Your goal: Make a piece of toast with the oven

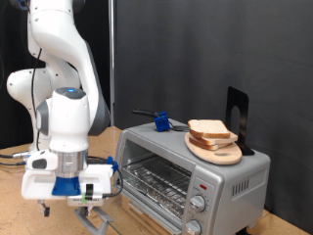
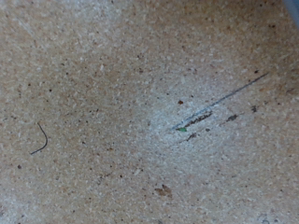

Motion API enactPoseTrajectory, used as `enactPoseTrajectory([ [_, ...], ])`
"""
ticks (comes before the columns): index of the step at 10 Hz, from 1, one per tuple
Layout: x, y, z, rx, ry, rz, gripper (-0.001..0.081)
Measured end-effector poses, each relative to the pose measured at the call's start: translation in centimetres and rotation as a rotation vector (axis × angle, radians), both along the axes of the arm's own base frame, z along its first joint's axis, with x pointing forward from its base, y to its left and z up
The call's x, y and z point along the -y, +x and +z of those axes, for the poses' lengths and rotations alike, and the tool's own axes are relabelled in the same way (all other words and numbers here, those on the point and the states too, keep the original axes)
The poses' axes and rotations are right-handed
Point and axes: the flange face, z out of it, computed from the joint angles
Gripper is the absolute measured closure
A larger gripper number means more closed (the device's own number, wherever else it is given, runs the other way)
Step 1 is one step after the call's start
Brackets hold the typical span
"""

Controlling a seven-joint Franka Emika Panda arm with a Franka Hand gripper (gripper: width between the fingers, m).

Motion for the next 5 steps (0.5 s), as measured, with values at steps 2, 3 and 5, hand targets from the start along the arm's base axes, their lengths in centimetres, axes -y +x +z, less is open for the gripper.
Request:
enactPoseTrajectory([
  [2,0.3,0.2,-1.2,-0.014,0.0,0.005,0.0006],
  [3,0.4,0.3,-1.5,-0.02,-0.002,0.026,0.0006],
  [5,0.5,0.0,-1.8,-0.029,-0.006,0.076,0.0006],
])
